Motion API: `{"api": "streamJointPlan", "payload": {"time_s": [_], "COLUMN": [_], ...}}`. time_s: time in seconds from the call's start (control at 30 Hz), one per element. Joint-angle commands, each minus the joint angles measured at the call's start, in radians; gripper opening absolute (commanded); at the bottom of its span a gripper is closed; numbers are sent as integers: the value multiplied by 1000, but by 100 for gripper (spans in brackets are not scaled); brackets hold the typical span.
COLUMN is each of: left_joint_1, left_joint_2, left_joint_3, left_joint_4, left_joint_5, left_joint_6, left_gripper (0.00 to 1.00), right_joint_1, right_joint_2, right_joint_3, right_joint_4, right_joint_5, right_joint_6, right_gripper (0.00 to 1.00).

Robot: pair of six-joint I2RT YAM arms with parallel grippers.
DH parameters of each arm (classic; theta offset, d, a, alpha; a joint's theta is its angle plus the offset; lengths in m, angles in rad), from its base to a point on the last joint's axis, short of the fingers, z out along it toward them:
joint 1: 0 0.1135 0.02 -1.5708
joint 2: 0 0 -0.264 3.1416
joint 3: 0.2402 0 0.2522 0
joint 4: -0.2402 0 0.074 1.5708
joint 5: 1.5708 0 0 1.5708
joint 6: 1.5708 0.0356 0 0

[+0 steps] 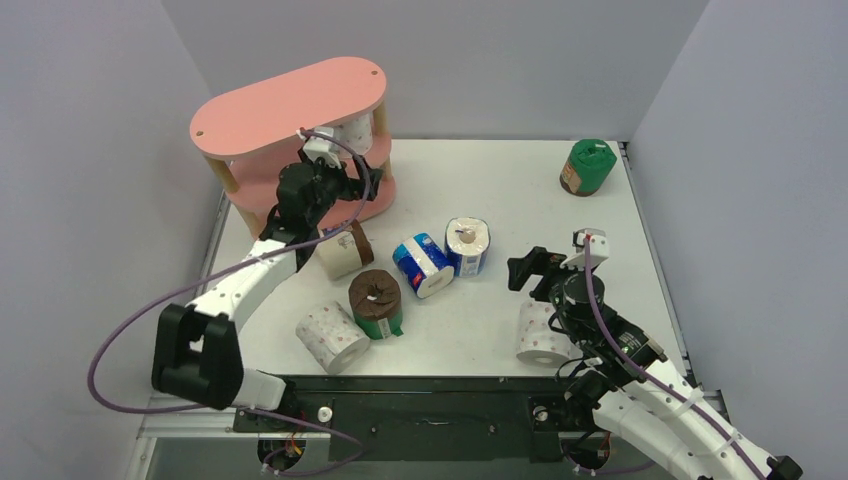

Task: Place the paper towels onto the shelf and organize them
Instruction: Adjust the paper towel at the center of the board.

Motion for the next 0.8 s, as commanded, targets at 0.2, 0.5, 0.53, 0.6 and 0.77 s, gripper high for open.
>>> {"api": "streamJointPlan", "payload": {"time_s": [0.2,0.5,0.53,0.6,0.77], "left_joint_1": [-323,-516,-519,-519,-520], "left_joint_2": [-386,-438,-444,-458,-514], "left_joint_3": [131,193,173,133,66], "left_joint_4": [-638,-1026,-1044,-1054,-1087], "left_joint_5": [-536,-689,-696,-697,-734], "left_joint_6": [-135,-343,-378,-431,-537], "left_gripper": [96,96,96,96,96], "right_joint_1": [-13,-11,-12,-14,-14], "right_joint_2": [48,172,183,212,244], "right_joint_3": [92,103,96,93,58], "right_joint_4": [17,49,52,43,76], "right_joint_5": [-24,-98,-100,-118,-172], "right_joint_6": [-11,47,73,102,114], "right_gripper": [90,91,90,90,90]}}
